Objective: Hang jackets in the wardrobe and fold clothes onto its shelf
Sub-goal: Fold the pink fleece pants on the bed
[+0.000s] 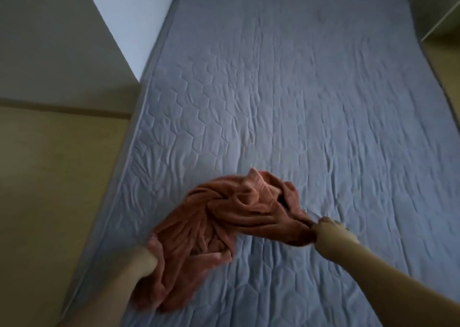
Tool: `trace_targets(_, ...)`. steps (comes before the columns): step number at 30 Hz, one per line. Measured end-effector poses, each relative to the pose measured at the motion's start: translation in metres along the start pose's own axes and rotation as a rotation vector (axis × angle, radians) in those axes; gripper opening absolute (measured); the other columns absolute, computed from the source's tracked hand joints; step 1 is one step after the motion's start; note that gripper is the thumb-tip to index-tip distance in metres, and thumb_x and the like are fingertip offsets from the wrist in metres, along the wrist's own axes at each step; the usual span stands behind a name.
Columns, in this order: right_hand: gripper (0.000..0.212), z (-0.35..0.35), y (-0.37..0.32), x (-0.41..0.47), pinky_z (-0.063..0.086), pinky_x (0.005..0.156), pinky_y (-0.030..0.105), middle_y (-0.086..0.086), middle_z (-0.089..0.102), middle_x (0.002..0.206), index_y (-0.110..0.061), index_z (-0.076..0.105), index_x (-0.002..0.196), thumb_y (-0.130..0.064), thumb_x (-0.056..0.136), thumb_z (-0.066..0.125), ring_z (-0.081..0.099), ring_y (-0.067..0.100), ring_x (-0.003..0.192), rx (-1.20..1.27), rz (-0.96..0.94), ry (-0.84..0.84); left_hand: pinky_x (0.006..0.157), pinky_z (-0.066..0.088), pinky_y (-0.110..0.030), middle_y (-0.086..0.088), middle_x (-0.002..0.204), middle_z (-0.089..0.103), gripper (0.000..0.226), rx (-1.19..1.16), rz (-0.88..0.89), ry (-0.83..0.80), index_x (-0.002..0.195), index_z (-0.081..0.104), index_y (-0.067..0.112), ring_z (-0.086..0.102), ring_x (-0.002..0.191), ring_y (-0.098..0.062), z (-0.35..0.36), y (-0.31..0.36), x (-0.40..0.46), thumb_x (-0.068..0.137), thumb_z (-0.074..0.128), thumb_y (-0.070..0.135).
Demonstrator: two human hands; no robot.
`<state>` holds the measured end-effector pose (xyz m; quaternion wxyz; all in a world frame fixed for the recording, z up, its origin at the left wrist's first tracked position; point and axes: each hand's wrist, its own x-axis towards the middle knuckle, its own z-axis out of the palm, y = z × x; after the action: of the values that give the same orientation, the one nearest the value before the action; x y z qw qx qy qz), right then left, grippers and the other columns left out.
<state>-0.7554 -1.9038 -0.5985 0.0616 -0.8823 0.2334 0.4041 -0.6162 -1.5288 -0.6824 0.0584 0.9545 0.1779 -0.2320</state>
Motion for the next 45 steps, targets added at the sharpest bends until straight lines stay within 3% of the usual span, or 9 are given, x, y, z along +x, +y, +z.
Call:
trace_targets(8, 0.066, 0.082, 0.022, 0.073, 0.033, 0.106, 0.036, 0.003, 0.039, 0.143, -0.029, 0.040, 0.141, -0.057, 0.083, 0.054, 0.038, 0.028, 0.130, 0.212, -0.188, 0.000, 0.111, 0.033, -0.035, -0.003, 0.139, 0.049, 0.050, 0.061, 0.896, -0.179, 0.131, 0.054, 0.021, 0.045, 0.129, -0.025, 0.044, 0.221, -0.041, 0.084, 0.043, 0.008)
trace_targets(11, 0.088, 0.118, 0.007, 0.097, 0.042, 0.100, 0.030, 0.003, 0.047, 0.141, -0.028, 0.029, 0.147, -0.057, 0.073, 0.067, 0.050, 0.023, 0.123, 0.637, -0.269, -0.111, 0.113, 0.030, -0.033, -0.001, 0.146, 0.043, 0.060, 0.080, 0.953, -0.355, 0.139, 0.047, 0.027, 0.041, 0.133, -0.025, 0.084, 0.279, -0.045, 0.084, 0.045, 0.006)
trace_targets(16, 0.071, 0.169, -0.020, 0.107, 0.035, 0.106, 0.043, 0.000, 0.014, 0.150, -0.026, 0.038, 0.129, -0.066, 0.075, 0.062, 0.031, 0.032, 0.132, 0.545, -0.192, -0.081, 0.100, 0.040, -0.036, -0.005, 0.130, 0.050, 0.028, 0.552, 0.994, -0.491, 0.114, 0.060, 0.031, 0.044, 0.122, -0.029, 0.123, 0.275, -0.048, 0.089, 0.053, 0.022)
trace_targets(19, 0.065, 0.172, -0.023, 0.101, 0.043, 0.098, 0.040, 0.009, 0.040, 0.134, -0.015, 0.031, 0.129, -0.044, 0.083, 0.066, 0.048, 0.031, 0.120, 0.621, -0.121, -0.156, 0.074, 0.046, -0.034, -0.007, 0.108, 0.062, 0.008, 0.537, 0.985, -0.347, 0.090, 0.060, 0.020, 0.059, 0.097, -0.028, 0.100, 0.252, -0.053, 0.084, 0.062, 0.024)
trace_targets(22, 0.060, 0.150, -0.029, 0.077, 0.053, 0.065, 0.029, 0.009, 0.059, 0.099, -0.014, 0.028, 0.135, -0.007, 0.083, 0.056, 0.063, 0.028, 0.088, 0.796, -0.142, -0.307, 0.094, 0.043, -0.040, -0.007, 0.125, 0.046, 0.026, 0.760, 1.108, -0.401, 0.109, 0.062, 0.027, 0.050, 0.113, -0.032, 0.059, 0.233, -0.070, 0.090, 0.051, 0.014)
trace_targets(33, 0.028, -0.258, -0.004, -0.171, 0.045, 0.068, 0.025, 0.013, 0.071, 0.091, -0.016, 0.072, 0.085, -0.001, 0.080, 0.049, 0.063, 0.025, 0.082, 0.603, -0.424, 0.372, 0.101, 0.033, -0.034, -0.006, 0.087, 0.068, 0.029, 0.540, 1.081, 0.087, 0.081, 0.069, 0.012, 0.059, 0.094, -0.021, -0.328, 0.155, -0.249, 0.080, 0.042, 0.025)
trace_targets(38, 0.031, -0.402, 0.034, -0.334, 0.053, 0.072, 0.037, 0.016, 0.069, 0.091, -0.009, 0.071, 0.087, -0.001, 0.084, 0.041, 0.063, 0.035, 0.085, 0.889, -0.428, 0.850, 0.056, 0.042, -0.027, -0.011, 0.063, 0.062, 0.018, -0.670, 1.164, -0.539, 0.057, 0.048, 0.020, 0.056, 0.055, -0.017, -0.474, 0.131, -0.418, 0.072, 0.040, 0.013)
trace_targets(41, 0.028, -0.459, 0.049, -0.423, 0.054, 0.068, 0.034, 0.011, 0.068, 0.092, -0.008, 0.069, 0.095, -0.006, 0.090, 0.042, 0.064, 0.026, 0.079, 1.163, -0.489, 0.971, 0.060, 0.047, -0.032, -0.019, 0.085, 0.071, 0.024, -0.450, 1.106, -0.903, 0.107, 0.046, 0.017, 0.062, 0.049, -0.029, -0.503, 0.124, -0.486, 0.086, 0.040, 0.026)
trace_targets(45, 0.019, -0.501, 0.056, -0.520, 0.044, 0.061, 0.027, 0.004, 0.049, 0.071, -0.001, 0.065, 0.098, -0.004, 0.091, 0.048, 0.047, 0.015, 0.066, 1.335, -0.593, 1.032, 0.071, 0.048, -0.026, 0.007, 0.089, 0.065, 0.049, 0.122, 1.186, -0.166, 0.137, 0.042, 0.031, 0.066, 0.082, -0.021, -0.499, 0.133, -0.526, 0.091, 0.050, 0.043)
